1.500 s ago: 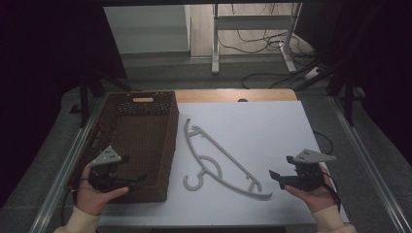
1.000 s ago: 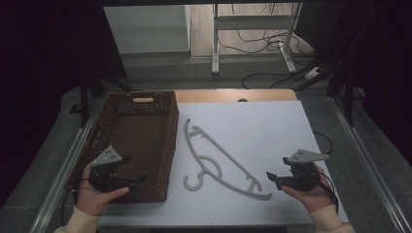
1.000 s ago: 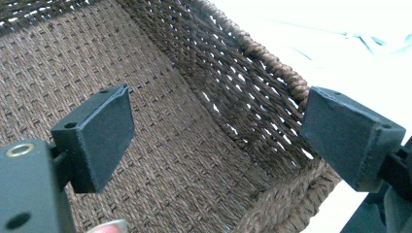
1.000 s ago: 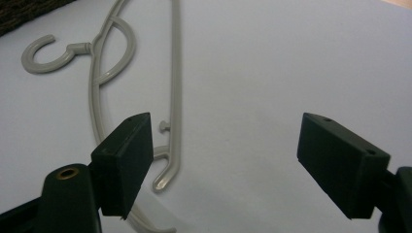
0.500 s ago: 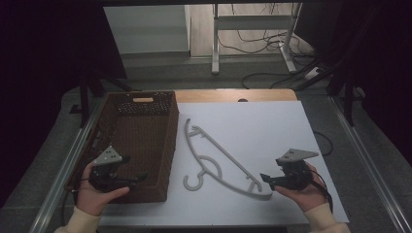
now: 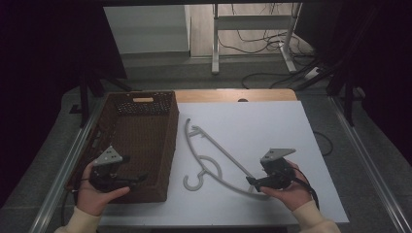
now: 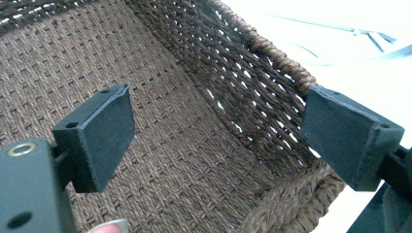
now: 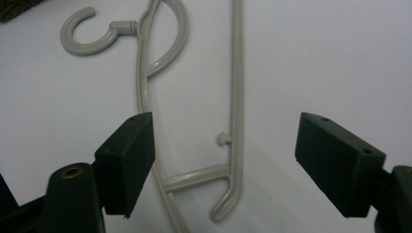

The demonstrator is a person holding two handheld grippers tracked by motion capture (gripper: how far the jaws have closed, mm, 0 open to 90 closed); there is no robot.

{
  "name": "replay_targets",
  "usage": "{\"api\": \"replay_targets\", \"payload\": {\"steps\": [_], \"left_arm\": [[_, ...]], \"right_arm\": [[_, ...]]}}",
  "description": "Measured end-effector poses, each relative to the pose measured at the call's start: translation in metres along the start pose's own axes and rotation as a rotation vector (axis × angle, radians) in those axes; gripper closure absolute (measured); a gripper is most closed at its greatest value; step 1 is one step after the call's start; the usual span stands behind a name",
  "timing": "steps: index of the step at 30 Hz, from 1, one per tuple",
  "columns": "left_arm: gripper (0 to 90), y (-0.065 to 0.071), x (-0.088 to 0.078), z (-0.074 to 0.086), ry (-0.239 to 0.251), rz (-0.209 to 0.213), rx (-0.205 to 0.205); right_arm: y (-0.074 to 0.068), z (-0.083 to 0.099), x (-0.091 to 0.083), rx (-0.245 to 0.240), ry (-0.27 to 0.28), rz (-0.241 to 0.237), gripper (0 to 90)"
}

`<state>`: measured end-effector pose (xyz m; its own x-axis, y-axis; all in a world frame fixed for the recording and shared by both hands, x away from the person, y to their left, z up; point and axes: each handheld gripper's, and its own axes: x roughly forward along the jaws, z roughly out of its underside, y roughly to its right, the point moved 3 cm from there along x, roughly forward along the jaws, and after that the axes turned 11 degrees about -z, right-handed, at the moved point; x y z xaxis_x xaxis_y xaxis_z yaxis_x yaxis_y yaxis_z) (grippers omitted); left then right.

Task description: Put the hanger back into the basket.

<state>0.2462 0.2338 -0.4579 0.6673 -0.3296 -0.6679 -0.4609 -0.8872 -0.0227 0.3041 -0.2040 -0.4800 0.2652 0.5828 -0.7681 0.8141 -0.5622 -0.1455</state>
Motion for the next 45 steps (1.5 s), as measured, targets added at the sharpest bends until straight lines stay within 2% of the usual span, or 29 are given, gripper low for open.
{"api": "replay_targets", "payload": {"steps": [16, 23, 29, 33, 39, 45], "left_arm": [[13.0, 0.001, 0.000, 0.000, 0.002, -0.004, 0.002], [13.0, 0.002, 0.000, 0.000, 0.001, -0.002, 0.003], [13.0, 0.002, 0.000, -0.001, 0.002, -0.002, 0.005], [13.0, 0.002, 0.000, -0.001, 0.001, -0.003, 0.006], [13.2, 0.002, -0.001, -0.001, 0.007, -0.005, 0.006], [13.2, 0.002, -0.001, -0.001, 0.005, -0.005, 0.004]], "right_arm": [[-0.013, -0.012, 0.029, -0.029, -0.059, -0.061, 25.0], [-0.021, -0.014, 0.044, -0.052, -0.119, -0.091, 29.0], [-0.026, -0.015, 0.058, -0.064, -0.192, -0.089, 33.1], [-0.027, -0.015, 0.064, -0.064, -0.218, -0.090, 35.1], [-0.031, -0.017, 0.078, -0.078, -0.269, -0.097, 42.6], [-0.034, -0.018, 0.088, -0.098, -0.317, -0.082, 53.9]]}}
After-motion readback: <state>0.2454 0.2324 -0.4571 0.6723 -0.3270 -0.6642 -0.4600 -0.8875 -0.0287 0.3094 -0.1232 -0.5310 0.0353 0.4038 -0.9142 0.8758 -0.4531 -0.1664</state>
